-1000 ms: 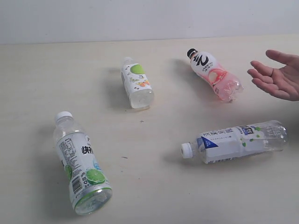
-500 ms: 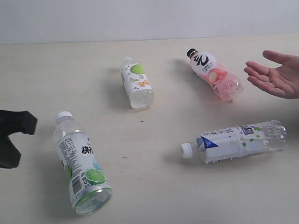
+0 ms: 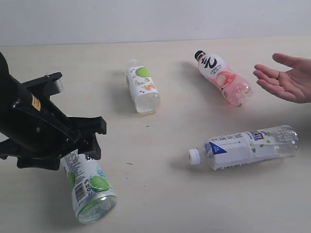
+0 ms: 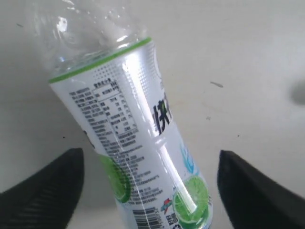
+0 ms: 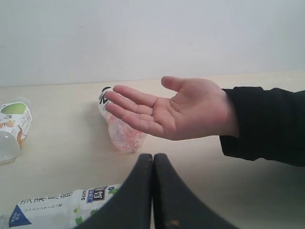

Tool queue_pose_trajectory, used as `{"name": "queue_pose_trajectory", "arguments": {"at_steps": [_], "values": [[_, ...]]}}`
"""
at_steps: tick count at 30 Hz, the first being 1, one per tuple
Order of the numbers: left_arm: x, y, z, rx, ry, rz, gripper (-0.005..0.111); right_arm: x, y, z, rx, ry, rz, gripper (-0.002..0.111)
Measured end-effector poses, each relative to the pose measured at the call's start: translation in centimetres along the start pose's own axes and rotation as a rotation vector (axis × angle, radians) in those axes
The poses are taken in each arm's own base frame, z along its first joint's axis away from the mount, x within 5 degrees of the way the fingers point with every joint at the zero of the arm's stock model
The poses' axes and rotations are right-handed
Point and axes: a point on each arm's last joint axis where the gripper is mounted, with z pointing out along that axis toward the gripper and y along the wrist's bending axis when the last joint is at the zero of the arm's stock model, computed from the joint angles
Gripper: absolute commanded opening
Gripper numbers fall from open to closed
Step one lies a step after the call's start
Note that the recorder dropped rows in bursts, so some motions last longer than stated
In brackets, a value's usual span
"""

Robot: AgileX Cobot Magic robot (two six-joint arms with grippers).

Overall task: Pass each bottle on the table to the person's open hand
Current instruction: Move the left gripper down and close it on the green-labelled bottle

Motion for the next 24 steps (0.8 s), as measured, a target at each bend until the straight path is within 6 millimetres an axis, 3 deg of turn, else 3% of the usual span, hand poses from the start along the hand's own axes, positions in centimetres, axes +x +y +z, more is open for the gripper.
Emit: {"name": "queue_pose_trajectory", "arguments": {"at_steps": [16, 24], "values": [[-0.4, 0.6, 0.1, -0.070, -0.048, -0.133, 0.085, 0.0, 0.0, 0.0, 0.000, 0.000, 0.000, 0.000], [-0.7, 0.9, 2.6, -0.127, 0.005, -0.171, 0.085, 0.0, 0.0, 0.0, 0.000, 0.000, 0.000, 0.000]]}}
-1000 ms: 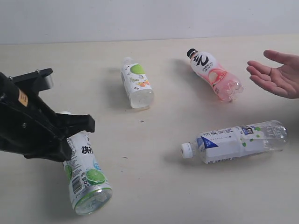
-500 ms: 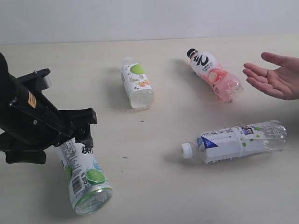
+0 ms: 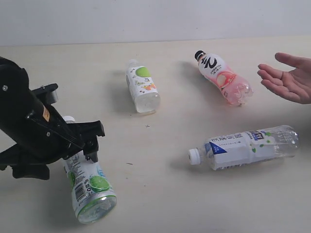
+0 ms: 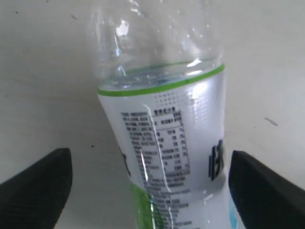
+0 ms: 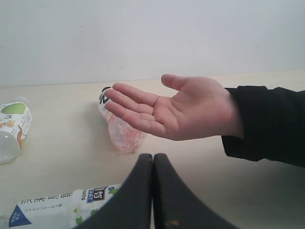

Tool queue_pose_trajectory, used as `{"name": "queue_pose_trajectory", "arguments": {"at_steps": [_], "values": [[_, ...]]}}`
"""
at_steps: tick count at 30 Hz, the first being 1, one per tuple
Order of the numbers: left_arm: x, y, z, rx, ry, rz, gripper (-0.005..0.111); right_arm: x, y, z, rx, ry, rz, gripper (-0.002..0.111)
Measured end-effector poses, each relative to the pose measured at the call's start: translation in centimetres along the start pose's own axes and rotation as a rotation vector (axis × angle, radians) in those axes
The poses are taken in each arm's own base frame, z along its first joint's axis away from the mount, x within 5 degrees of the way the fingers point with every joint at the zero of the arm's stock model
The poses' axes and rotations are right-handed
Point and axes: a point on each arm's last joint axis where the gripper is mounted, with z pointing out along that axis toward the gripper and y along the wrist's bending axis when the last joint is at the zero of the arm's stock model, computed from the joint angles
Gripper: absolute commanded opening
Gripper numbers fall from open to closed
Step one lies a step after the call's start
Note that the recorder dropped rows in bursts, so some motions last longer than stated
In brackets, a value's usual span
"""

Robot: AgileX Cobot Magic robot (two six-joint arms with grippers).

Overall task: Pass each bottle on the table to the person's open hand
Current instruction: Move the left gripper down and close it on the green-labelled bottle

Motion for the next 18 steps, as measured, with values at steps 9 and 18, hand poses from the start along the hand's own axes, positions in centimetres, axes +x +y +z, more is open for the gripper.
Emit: {"name": "queue_pose_trajectory", "arguments": {"at_steps": [9, 18], "values": [[-0.3, -0.2, 1.8, -0.022, 0.015, -0.003, 0.085, 0.0, 0.0, 0.0, 0.000, 0.000, 0.000, 0.000], [-0.3, -0.1, 2.7, -0.045, 0.033, -0.002, 0.030, 0.0, 0.0, 0.0, 0.000, 0.000, 0.000, 0.000]]}}
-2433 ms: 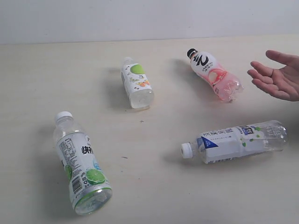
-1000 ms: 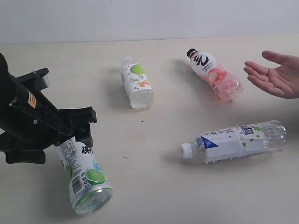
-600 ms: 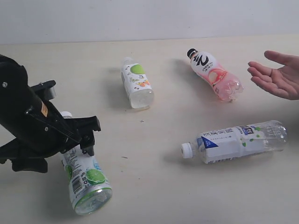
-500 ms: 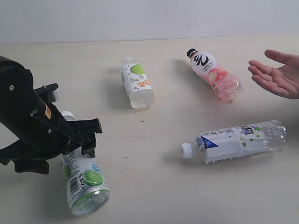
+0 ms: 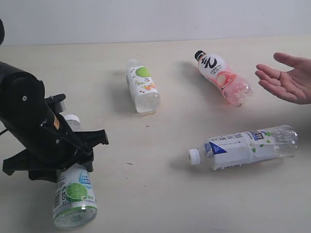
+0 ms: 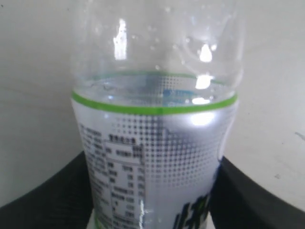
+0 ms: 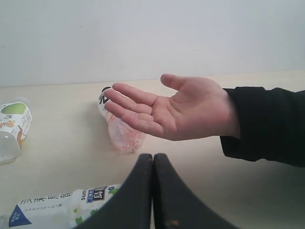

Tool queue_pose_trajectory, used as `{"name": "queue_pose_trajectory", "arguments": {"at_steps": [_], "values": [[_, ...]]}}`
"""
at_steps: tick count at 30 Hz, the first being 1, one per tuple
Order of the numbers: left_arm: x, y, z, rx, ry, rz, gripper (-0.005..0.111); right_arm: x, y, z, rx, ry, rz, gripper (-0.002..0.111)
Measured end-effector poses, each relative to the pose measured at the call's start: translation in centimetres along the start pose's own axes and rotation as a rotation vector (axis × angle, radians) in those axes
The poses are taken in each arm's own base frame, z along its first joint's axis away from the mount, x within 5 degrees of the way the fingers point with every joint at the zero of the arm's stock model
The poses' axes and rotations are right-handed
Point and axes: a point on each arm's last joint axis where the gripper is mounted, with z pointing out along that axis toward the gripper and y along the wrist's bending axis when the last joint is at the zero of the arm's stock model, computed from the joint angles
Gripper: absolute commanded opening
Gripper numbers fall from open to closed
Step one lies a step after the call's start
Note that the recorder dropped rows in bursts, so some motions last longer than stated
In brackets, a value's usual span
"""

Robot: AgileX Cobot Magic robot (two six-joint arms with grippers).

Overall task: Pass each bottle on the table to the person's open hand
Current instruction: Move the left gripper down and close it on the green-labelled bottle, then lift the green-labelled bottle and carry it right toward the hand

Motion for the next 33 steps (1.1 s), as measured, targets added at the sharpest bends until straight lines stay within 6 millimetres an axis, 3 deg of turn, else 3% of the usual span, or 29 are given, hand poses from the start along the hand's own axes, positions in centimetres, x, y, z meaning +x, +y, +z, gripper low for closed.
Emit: {"name": "queue_pose_trajectory", "arguments": {"at_steps": [3, 10, 19, 23, 29, 33], "values": [[0.0, 0.0, 0.0, 0.003, -0.003, 0.002, 0.002, 0.0, 0.0, 0.0, 0.000, 0.000, 0.000, 0.000], [-0.2, -0.3, -0.7, 0.013, -0.011, 0.099, 0.000, 0.0, 0.0, 0.0, 0.000, 0.000, 0.000, 0.000], [-0.7, -3.2, -6.6, 0.192, -0.027, 0.200, 0.000, 0.0, 0.0, 0.0, 0.000, 0.000, 0.000, 0.000], [0.1, -6.3, -9.0, 0.279, -0.071, 0.297, 0.000, 0.0, 0.0, 0.0, 0.000, 0.000, 0.000, 0.000], [1.8, -12.7, -16.2, 0.568, -0.216, 0.399, 0.000, 0.0, 0.0, 0.0, 0.000, 0.000, 0.000, 0.000], [2.1, -16.2, -18.4, 0.769, -0.288, 0.371, 0.000, 0.0, 0.0, 0.0, 0.000, 0.000, 0.000, 0.000]]}}
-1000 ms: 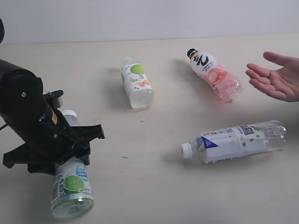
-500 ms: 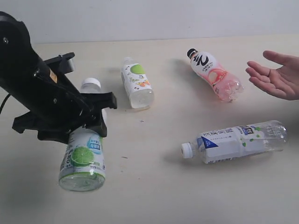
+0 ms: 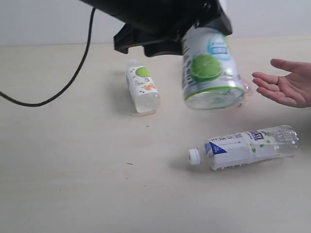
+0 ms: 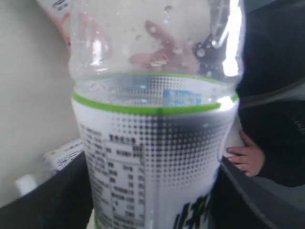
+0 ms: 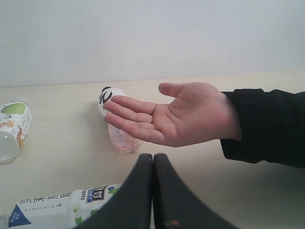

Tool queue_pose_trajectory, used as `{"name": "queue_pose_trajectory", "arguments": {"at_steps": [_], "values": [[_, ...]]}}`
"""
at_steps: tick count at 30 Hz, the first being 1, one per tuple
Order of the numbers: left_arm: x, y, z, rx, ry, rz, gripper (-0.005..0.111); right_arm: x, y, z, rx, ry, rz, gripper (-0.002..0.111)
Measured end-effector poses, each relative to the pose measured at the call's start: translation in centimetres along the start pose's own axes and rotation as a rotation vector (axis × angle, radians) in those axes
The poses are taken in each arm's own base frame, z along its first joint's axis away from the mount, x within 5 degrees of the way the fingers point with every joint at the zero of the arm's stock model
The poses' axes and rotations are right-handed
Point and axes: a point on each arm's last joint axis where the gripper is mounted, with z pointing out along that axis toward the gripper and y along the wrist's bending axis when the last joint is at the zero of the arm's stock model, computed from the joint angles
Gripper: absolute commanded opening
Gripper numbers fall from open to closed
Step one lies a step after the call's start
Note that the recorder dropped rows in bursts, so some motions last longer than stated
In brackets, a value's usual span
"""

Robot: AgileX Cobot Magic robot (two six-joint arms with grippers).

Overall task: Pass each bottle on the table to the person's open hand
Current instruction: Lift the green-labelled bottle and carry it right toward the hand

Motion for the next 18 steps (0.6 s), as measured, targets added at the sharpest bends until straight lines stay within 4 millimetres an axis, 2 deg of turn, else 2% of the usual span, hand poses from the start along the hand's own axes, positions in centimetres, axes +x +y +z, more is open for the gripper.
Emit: {"name": "queue_pose_trajectory", "arguments": {"at_steps": [3, 4, 7, 13, 18], "values": [[-0.3, -0.8, 2.5, 0.029, 0.002, -0.006, 0.000, 0.0, 0.0, 0.0, 0.000, 0.000, 0.000, 0.000], [-0.5, -0.9, 3.9, 0.037, 0.014, -0.014, 0.000, 0.0, 0.0, 0.0, 0.000, 0.000, 0.000, 0.000], [-1.0, -1.4, 5.7, 0.079, 0.028, -0.016, 0.000, 0.0, 0.0, 0.0, 0.000, 0.000, 0.000, 0.000], [-1.8, -2.8, 8.8, 0.195, 0.054, -0.027, 0.000, 0.0, 0.0, 0.0, 0.000, 0.000, 0.000, 0.000], [-2.7, -3.6, 10.4, 0.245, 0.041, -0.029, 0.000, 0.0, 0.0, 0.0, 0.000, 0.000, 0.000, 0.000]]}}
